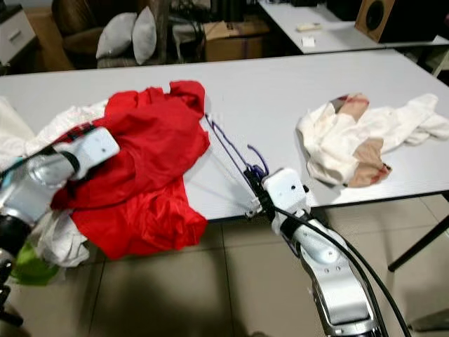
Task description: Hang hanger
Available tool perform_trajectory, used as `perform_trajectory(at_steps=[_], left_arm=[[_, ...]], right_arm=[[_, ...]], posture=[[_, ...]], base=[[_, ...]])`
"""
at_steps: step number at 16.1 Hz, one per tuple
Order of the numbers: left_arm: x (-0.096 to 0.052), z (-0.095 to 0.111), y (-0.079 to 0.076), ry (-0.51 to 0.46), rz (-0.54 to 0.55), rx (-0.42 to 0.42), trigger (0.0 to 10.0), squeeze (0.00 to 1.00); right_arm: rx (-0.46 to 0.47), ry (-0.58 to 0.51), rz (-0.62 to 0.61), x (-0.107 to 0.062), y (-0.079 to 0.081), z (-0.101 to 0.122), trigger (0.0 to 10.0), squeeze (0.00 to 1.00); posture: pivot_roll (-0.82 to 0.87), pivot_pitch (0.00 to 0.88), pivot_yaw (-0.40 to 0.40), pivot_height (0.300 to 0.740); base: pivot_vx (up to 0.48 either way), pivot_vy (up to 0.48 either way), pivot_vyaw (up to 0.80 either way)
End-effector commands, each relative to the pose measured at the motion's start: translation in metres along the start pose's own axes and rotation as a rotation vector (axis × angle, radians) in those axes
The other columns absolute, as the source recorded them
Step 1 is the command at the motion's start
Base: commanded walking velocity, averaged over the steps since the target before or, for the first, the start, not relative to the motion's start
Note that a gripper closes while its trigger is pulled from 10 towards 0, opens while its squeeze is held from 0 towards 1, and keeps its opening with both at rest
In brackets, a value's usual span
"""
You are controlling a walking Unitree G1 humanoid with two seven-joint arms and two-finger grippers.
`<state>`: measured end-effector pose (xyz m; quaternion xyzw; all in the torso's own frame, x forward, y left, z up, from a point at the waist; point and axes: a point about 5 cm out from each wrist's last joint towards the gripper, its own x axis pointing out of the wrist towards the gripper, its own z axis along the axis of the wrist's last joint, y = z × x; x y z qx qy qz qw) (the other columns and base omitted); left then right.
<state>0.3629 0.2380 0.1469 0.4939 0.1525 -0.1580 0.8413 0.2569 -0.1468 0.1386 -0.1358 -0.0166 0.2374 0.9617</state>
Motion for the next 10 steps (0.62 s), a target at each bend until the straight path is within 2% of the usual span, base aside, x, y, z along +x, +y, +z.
perform_trajectory(at_steps=[1,4,7,10], left_arm=[[0.001,0.002,0.002,0.006,-0.018,0.018,10.0,0.0],[0.005,-0.004,0.006,0.053,-0.002,0.049,10.0,0.0],[0.007,-0.009,0.019,0.104,0.114,0.067,10.0,0.0],[0.009,-0.012,0.023,0.147,0.123,0.091,10.0,0.0]], right_arm=[[-0.014,-0.008,-0.001,0.002,-0.001,0.001,10.0,0.0],[-0.019,-0.008,-0.006,0.001,-0.001,0.001,10.0,0.0],[-0.024,-0.014,-0.001,0.004,-0.002,0.002,10.0,0.0],[-0.03,-0.02,0.006,0.007,-0.003,0.003,10.0,0.0]], posture=[[-0.08,0.0,0.084,0.74],[-0.08,0.0,0.083,0.74],[-0.07,0.0,0.076,0.74],[-0.07,0.0,0.071,0.74]], base=[[0.0,0.0,0.0],[0.0,0.0,0.0],[0.0,0.0,0.0],[0.0,0.0,0.0]])
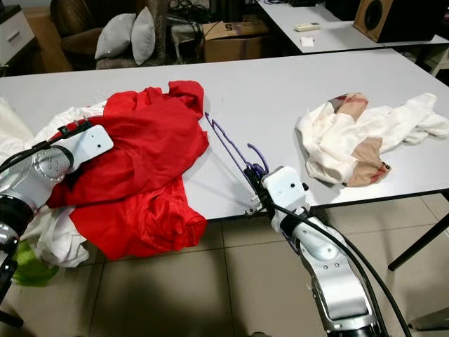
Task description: Hang hanger
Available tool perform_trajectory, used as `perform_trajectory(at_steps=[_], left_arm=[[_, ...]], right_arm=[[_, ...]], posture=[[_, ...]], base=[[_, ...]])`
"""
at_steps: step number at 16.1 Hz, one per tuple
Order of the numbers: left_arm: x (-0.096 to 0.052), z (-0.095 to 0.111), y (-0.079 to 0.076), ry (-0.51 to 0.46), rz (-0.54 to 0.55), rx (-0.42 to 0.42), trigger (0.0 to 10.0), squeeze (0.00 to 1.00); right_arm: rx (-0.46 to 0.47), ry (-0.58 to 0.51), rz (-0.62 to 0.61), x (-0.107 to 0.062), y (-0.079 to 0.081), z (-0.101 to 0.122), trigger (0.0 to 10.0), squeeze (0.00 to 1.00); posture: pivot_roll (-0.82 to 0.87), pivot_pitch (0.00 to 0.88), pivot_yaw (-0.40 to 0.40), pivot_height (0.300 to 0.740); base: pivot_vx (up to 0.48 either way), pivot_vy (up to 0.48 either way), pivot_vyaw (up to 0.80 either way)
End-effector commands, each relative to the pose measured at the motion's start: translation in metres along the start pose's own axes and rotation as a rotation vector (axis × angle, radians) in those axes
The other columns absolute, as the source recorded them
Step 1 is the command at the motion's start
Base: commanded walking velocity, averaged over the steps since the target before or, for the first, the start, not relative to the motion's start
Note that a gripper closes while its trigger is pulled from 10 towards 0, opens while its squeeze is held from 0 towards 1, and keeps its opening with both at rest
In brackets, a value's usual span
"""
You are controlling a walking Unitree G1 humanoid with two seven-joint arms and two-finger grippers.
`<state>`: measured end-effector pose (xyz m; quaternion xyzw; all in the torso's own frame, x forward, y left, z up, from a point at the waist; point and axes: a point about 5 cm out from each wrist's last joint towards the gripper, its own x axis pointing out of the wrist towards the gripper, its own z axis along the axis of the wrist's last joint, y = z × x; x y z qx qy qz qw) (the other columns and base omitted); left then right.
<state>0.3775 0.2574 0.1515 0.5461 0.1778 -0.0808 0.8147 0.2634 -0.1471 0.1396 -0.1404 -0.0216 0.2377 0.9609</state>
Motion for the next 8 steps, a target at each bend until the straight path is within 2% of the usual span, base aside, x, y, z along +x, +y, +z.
perform_trajectory(at_steps=[1,3,4,5,8], left_arm=[[0.002,0.001,-0.002,0.017,-0.034,0.032,10.0,0.0],[0.004,-0.001,-0.016,0.038,-0.129,0.047,10.0,0.0],[0.004,-0.001,-0.018,0.041,-0.142,0.05,10.0,0.0],[0.004,0.0,-0.023,0.036,-0.206,0.04,10.0,0.0],[0.004,0.006,-0.022,0.006,-0.269,-0.007,10.0,0.0]], right_arm=[[-0.02,-0.014,0.008,0.002,0.0,0.003,10.0,0.0],[-0.021,-0.019,0.009,0.004,0.0,0.003,10.0,0.0],[-0.021,-0.02,0.009,0.004,0.0,0.003,10.0,0.0],[-0.022,-0.021,0.008,0.004,0.0,0.003,10.0,0.0],[-0.023,-0.021,0.005,0.004,-0.002,0.003,10.0,0.0]], posture=[[-0.07,0.0,0.069,0.74],[-0.07,0.0,0.072,0.74],[-0.07,0.0,0.072,0.74],[-0.07,0.0,0.074,0.74],[-0.06,0.0,0.067,0.74]], base=[[0.0,0.0,0.0],[0.0,0.0,0.0],[0.0,0.0,0.0],[0.0,0.0,0.0],[0.0,0.0,0.0]])
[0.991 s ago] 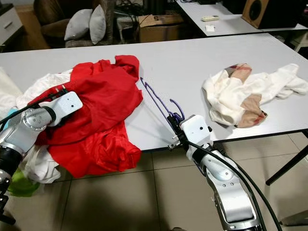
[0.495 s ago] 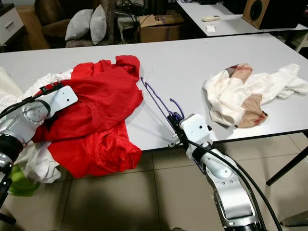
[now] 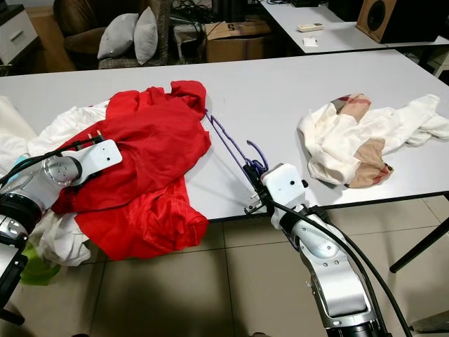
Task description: Hang hanger
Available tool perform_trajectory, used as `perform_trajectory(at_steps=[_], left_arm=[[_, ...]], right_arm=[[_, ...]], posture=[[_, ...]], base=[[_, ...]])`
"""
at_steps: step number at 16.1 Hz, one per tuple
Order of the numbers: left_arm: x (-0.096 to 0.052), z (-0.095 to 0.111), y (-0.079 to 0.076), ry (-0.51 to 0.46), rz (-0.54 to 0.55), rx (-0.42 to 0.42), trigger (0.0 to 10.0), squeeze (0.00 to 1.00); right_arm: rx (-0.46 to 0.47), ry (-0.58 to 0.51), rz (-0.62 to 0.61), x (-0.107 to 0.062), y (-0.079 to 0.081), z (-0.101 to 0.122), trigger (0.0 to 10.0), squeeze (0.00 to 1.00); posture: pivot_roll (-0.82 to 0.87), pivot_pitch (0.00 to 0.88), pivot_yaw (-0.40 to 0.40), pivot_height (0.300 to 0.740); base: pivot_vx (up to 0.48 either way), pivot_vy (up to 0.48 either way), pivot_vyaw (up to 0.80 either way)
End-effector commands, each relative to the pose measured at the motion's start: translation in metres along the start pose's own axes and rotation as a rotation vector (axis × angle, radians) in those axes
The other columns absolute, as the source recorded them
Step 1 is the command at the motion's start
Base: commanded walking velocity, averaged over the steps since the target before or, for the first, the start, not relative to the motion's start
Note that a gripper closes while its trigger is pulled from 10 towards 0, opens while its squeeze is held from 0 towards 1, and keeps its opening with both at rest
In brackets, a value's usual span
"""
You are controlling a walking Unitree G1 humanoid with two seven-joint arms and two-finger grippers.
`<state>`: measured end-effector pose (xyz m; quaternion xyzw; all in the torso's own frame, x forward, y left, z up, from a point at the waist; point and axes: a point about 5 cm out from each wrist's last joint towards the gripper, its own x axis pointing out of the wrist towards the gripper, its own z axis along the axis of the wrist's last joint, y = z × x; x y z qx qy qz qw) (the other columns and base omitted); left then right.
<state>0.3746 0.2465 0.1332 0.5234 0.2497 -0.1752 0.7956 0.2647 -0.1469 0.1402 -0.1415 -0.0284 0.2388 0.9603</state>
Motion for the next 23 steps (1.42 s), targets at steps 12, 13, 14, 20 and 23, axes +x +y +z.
perform_trajectory(at_steps=[12,13,14,20,23], left_arm=[[-0.024,0.03,0.06,-0.266,0.581,-0.103,10.0,0.0],[-0.028,0.031,0.062,-0.303,0.594,-0.115,10.0,0.0],[-0.03,0.031,0.063,-0.331,0.597,-0.13,10.0,0.0],[-0.046,0.019,0.059,-0.409,0.596,-0.239,0.0,0.0],[-0.049,0.021,0.053,-0.444,0.56,-0.299,0.0,0.0]], right_arm=[[-0.03,-0.013,0.003,0.007,-0.002,0.003,10.0,0.0],[-0.03,-0.013,0.001,0.006,-0.002,0.002,10.0,0.0],[-0.029,-0.011,0.0,0.005,-0.002,0.001,10.0,0.0],[-0.017,-0.003,-0.013,0.001,0.0,-0.002,10.0,0.0],[-0.018,-0.005,-0.016,0.002,-0.001,-0.001,10.0,0.0]], posture=[[-0.07,0.0,0.072,0.74],[-0.07,0.0,0.072,0.74],[-0.07,0.0,0.075,0.74],[-0.06,0.0,0.08,0.74],[-0.06,0.0,0.082,0.74]], base=[[0.0,0.0,0.0],[0.0,0.0,0.0],[0.0,0.0,0.0],[0.0,0.0,0.0],[0.0,0.0,0.0]])
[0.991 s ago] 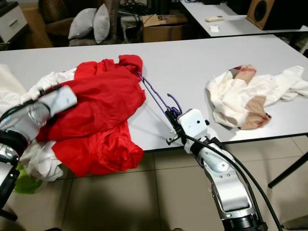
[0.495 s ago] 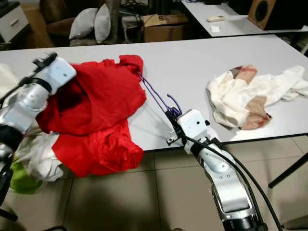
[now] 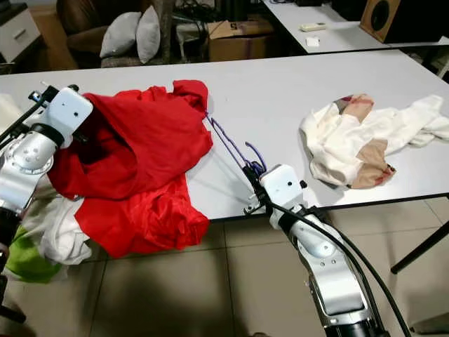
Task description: Hang hanger
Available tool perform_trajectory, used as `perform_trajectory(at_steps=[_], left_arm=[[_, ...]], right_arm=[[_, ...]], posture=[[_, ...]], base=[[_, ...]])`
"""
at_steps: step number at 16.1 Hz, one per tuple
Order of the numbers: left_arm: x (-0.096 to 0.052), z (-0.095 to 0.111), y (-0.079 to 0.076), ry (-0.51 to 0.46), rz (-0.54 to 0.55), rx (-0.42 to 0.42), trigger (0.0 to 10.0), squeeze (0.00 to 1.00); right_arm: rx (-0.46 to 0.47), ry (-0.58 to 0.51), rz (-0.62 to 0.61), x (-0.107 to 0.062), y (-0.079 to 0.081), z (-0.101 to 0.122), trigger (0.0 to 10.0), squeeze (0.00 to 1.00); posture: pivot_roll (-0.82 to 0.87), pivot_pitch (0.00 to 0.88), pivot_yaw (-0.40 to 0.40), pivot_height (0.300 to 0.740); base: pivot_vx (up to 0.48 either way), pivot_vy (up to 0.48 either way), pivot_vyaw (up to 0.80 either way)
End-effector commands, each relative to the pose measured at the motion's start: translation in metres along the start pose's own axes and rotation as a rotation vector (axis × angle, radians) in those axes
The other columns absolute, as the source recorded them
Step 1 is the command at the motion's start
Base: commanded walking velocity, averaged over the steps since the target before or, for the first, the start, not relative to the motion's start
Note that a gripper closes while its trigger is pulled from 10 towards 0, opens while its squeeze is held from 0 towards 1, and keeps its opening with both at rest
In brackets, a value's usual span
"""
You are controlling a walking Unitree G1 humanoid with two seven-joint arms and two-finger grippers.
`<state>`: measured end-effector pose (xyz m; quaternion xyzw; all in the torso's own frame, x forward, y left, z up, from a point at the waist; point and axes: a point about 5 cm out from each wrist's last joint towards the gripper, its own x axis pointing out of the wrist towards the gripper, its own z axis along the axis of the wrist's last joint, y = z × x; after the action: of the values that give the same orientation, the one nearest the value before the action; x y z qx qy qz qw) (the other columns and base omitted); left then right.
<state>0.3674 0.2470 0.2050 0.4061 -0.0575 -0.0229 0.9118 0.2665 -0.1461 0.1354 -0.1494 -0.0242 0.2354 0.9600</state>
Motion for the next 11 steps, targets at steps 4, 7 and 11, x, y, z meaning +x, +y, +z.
perform_trajectory(at_steps=[4,7,11], left_arm=[[-0.003,0.001,-0.002,0.017,-0.03,-0.04,0.0,0.0],[-0.003,-0.001,-0.006,0.048,-0.059,-0.038,0.0,0.0],[-0.003,0.0,-0.014,0.054,-0.086,-0.089,0.0,0.0]], right_arm=[[-0.002,-0.02,-0.012,0.001,-0.002,0.004,10.0,0.0],[0.001,-0.022,-0.016,0.002,-0.001,0.004,10.0,0.0],[0.001,-0.023,-0.022,0.002,-0.001,0.003,10.0,0.0]], posture=[[-0.06,0.0,0.084,0.74],[-0.06,0.0,0.091,0.74],[-0.07,0.0,0.098,0.74]], base=[[0.0,0.0,0.0],[0.0,0.0,0.0],[0.0,0.0,0.0]])
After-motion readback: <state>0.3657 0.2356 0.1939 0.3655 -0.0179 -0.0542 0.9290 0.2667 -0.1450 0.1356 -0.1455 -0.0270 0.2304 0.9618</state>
